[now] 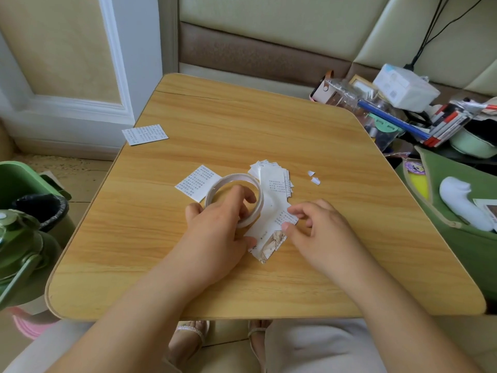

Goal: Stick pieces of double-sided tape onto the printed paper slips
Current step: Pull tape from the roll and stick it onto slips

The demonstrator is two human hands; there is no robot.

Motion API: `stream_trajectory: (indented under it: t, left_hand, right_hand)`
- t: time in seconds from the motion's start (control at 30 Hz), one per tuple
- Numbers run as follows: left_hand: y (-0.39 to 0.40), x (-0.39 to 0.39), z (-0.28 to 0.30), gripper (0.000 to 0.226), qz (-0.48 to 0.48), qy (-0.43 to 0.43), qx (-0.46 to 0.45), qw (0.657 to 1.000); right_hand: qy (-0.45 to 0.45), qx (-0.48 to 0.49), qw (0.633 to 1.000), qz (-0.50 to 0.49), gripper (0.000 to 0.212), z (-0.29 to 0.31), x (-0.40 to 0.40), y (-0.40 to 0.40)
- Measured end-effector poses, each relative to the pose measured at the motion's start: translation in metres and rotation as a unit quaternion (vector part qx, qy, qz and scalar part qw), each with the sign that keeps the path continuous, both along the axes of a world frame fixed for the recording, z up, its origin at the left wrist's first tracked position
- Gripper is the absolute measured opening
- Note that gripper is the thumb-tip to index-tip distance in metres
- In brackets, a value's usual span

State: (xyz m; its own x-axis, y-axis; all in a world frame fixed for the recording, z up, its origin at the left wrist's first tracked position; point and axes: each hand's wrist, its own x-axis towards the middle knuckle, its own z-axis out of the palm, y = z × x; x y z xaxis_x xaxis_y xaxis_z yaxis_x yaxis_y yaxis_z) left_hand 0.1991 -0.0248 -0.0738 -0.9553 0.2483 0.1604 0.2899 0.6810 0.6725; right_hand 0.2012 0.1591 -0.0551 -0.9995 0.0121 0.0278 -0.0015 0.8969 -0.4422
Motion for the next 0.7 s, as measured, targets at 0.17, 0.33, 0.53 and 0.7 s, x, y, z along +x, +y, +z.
stream_trajectory:
  t: [0.17,0.33,0.53,0.7]
  left_hand:
    - [-0.001,0.002,0.004,0.063,0.021,0.047,0.044,0.998]
    - [-0.005,0.001,0.007,0.056,0.032,0.076,0.195,0.977]
    - [-0.007,0.001,0.013,0.043,0.068,0.091,0.356,0.928]
    - [-0.011,0.002,0.02,0.031,0.06,0.021,0.443,0.894]
  right_hand:
    - [-0.016,0.007,1.0,-0.002,0.041,-0.002,-0.001,-0.002]
    - [-0.019,-0.005,1.0,-0.01,0.033,-0.002,-0.001,-0.003]
    - [-0.047,-0.002,0.999,-0.02,0.035,0.001,-0.002,-0.006]
    - [-0.138,0.04,0.989,-0.028,0.038,0.013,-0.011,-0.008]
